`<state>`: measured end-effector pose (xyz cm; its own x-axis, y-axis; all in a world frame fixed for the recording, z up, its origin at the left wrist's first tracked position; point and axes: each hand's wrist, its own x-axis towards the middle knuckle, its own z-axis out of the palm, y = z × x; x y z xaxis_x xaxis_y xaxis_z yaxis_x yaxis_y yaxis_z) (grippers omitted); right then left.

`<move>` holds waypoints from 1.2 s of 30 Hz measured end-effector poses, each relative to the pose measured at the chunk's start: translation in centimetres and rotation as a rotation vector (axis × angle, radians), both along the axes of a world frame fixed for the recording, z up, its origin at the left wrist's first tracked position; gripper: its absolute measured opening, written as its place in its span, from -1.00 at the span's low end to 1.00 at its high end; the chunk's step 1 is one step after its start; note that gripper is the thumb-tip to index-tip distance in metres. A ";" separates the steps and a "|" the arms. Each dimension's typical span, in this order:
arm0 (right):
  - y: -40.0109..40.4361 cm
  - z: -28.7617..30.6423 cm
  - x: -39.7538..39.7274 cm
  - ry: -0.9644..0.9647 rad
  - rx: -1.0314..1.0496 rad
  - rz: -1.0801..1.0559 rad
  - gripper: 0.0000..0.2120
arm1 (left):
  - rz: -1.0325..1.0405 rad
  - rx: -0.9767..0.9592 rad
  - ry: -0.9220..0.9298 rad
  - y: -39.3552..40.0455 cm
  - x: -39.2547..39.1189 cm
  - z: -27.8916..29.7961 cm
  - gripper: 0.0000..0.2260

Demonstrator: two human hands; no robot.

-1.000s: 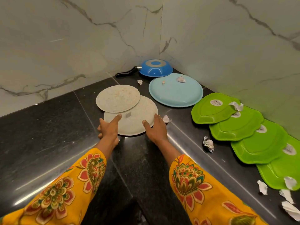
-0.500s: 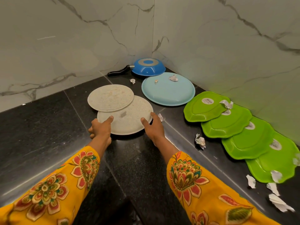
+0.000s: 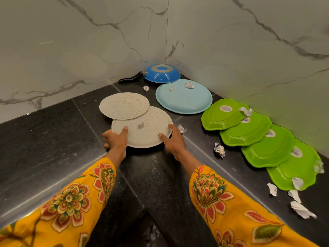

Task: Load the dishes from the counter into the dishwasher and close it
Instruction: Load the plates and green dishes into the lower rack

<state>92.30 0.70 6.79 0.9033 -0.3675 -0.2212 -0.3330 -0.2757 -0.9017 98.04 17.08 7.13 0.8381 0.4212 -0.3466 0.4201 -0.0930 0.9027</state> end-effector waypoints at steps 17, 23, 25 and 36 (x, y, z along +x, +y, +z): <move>2.1 -0.1 -11.9 -0.071 0.369 -0.432 -0.82 | -0.003 -0.487 0.025 3.7 -10.4 1.7 -0.71; 3.4 2.2 -19.6 -0.157 0.614 -0.577 -0.75 | -0.167 -0.541 0.035 3.7 -15.3 2.0 -0.72; 3.8 3.1 -22.6 -0.175 0.636 -0.639 -0.76 | -0.200 -0.557 0.039 3.5 -17.2 2.0 -0.71; 2.9 6.0 -38.0 -0.306 0.656 -0.915 -0.79 | -0.520 -0.663 0.203 -0.6 -27.9 2.4 -0.69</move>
